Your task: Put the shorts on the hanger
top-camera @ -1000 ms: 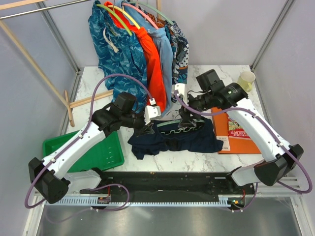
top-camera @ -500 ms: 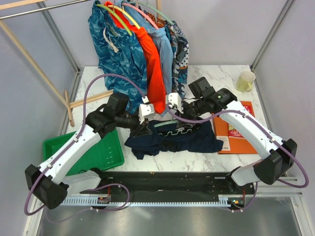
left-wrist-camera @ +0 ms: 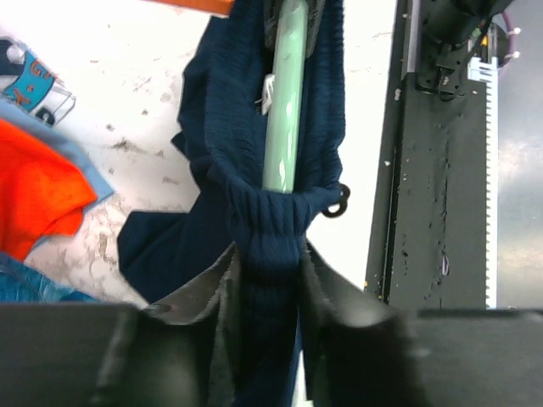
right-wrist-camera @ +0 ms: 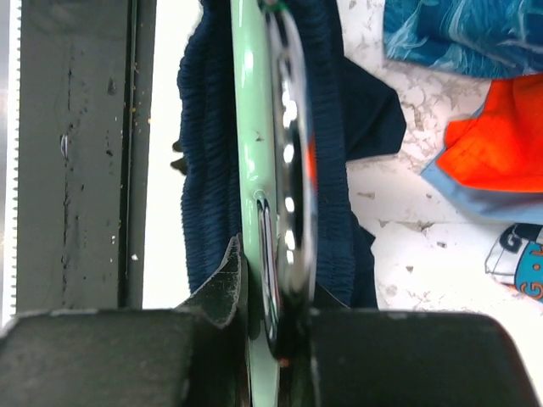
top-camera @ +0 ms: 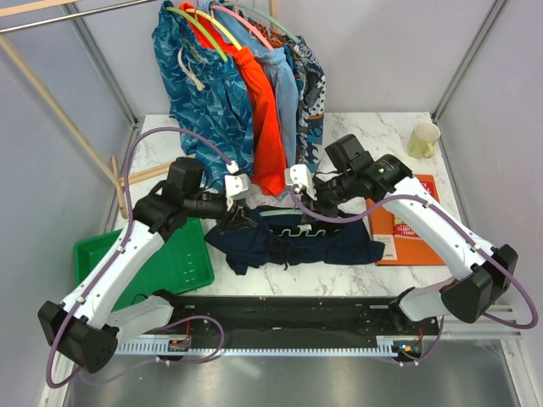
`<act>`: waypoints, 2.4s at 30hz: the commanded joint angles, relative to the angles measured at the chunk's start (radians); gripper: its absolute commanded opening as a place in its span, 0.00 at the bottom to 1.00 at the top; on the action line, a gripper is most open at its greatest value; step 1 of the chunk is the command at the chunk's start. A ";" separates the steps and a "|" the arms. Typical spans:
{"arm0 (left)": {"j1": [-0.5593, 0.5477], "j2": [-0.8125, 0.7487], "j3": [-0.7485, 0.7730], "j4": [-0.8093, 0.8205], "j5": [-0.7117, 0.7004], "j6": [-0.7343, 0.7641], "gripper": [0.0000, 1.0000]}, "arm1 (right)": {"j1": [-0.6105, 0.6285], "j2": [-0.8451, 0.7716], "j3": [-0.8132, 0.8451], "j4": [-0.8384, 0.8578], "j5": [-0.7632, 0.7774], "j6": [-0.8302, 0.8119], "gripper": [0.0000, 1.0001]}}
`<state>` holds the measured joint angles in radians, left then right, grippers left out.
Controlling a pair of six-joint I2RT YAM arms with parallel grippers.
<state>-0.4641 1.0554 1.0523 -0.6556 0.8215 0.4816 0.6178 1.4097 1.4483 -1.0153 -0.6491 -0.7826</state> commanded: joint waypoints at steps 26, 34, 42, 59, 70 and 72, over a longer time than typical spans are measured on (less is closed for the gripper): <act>0.067 -0.026 0.002 -0.093 -0.067 0.181 0.02 | -0.027 -0.072 0.098 -0.150 0.089 -0.040 0.00; 0.154 -0.112 -0.092 -0.092 -0.133 0.229 0.02 | -0.027 -0.097 0.089 -0.163 0.095 -0.041 0.00; 0.211 -0.127 -0.034 -0.059 -0.024 0.095 0.19 | -0.027 -0.069 0.141 -0.146 0.057 0.028 0.00; 0.199 -0.190 0.077 0.425 -0.176 -0.840 0.44 | -0.006 0.136 0.437 0.208 0.252 1.046 0.00; 0.160 -0.221 -0.060 0.475 -0.075 -0.976 0.49 | 0.152 0.319 0.569 0.391 0.462 1.321 0.00; 0.157 -0.224 -0.074 0.471 -0.079 -0.985 0.47 | 0.181 0.347 0.563 0.415 0.521 1.361 0.00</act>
<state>-0.2996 0.8551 0.9985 -0.2291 0.6922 -0.4225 0.7444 1.7500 1.9404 -0.7910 -0.2443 0.4374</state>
